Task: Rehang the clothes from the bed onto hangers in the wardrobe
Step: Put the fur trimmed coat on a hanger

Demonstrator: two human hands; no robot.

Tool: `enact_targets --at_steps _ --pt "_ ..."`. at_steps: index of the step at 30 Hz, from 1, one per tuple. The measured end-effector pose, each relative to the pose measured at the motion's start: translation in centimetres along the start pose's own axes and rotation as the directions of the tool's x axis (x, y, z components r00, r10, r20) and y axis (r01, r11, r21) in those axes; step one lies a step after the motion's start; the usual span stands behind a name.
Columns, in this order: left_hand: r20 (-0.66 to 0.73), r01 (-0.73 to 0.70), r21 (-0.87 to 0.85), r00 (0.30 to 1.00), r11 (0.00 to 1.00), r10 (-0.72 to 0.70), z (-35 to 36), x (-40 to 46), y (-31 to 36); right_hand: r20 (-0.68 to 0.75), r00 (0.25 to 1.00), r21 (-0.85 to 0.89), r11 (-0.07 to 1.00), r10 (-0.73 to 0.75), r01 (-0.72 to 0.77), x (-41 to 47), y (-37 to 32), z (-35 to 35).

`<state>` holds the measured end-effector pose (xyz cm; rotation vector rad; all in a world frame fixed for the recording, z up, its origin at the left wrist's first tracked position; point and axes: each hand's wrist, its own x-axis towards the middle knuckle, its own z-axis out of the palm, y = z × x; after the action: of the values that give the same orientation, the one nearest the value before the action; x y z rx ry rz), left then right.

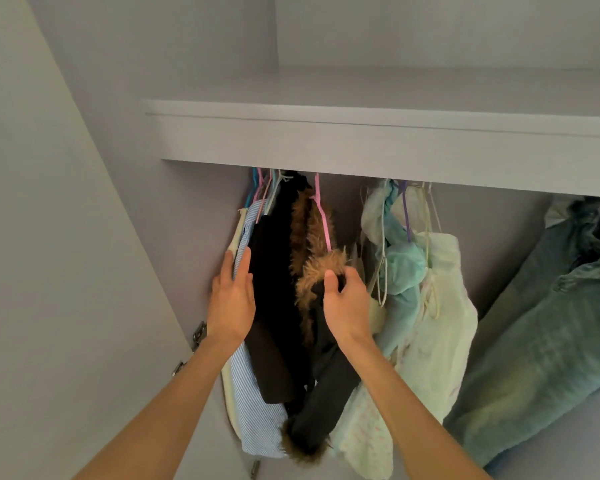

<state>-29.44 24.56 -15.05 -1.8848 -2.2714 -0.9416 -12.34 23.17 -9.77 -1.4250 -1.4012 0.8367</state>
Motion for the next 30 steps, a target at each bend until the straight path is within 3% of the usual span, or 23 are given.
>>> enact_targets --at_steps 7,16,21,25,30 --pt "-0.008 0.011 0.039 1.0 0.999 -0.01 0.1 0.1 0.3 -0.02 0.998 0.033 0.998 0.056 -0.056 1.7 0.1 2.1" --pt "-0.012 0.057 0.18 0.998 0.982 -0.056 -0.4 0.2 0.2 -0.081 0.983 0.017 0.986 0.164 -0.163 1.1 4.5 -0.5" --pt "-0.024 0.048 0.136 0.999 0.99 -0.045 -0.2 0.2 0.4 -0.116 0.99 -0.008 0.997 0.08 -0.081 0.7 4.0 -1.0" --pt "-0.02 0.027 0.122 1.0 0.992 -0.024 -0.2 0.3 0.2 -0.194 0.978 -0.064 0.996 -0.074 0.063 -0.4 3.1 -0.2" --pt "-0.018 0.013 0.069 1.0 0.998 -0.011 -0.5 0.1 0.5 -0.168 0.969 -0.141 0.977 -0.18 0.157 2.4 0.9 2.5"
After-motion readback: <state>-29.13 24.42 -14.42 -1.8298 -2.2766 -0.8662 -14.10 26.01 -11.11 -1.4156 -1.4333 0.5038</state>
